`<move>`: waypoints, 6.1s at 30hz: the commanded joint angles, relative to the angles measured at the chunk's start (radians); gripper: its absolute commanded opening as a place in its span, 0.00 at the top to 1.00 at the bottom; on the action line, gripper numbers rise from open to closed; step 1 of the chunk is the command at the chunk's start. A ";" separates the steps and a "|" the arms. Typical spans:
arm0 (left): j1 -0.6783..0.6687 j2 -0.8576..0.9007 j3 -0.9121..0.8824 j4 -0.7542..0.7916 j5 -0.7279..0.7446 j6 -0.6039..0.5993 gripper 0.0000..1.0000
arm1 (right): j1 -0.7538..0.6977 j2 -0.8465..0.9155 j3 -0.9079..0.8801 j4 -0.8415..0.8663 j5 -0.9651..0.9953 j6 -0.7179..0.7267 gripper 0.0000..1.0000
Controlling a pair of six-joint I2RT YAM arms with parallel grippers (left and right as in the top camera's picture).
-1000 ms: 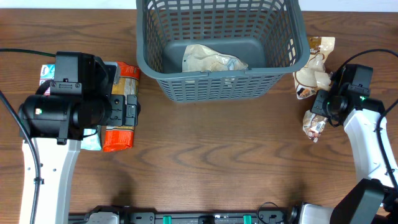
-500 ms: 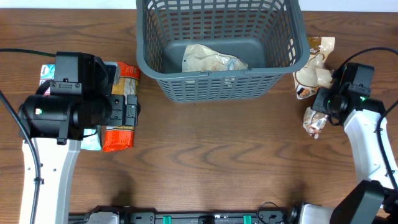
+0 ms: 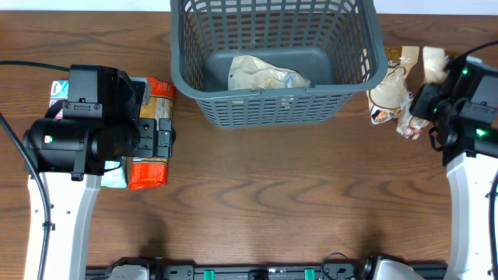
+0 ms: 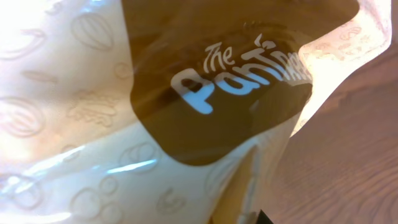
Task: Pack container
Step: 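Grasp the brown-labelled Pantree pouch with the right gripper, then carry the pouch into the basket and open the right gripper, then move the right gripper to the rice pouch at the basket's right, then grasp the rice pouch with the right gripper and lift it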
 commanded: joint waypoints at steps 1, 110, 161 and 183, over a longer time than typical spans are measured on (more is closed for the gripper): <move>0.004 0.001 0.010 -0.005 -0.012 0.006 0.01 | -0.007 -0.031 0.068 -0.003 0.051 0.018 0.99; 0.005 0.001 0.010 -0.011 -0.057 0.007 0.01 | -0.061 0.776 0.835 -0.588 0.007 -0.475 0.04; 0.005 0.001 0.010 0.005 -0.057 -0.035 0.01 | -0.008 1.173 0.835 -0.272 -0.042 -0.182 0.98; 0.004 0.001 0.010 0.034 -0.057 -0.035 0.01 | -0.007 0.888 0.941 -0.171 -0.073 -0.081 0.98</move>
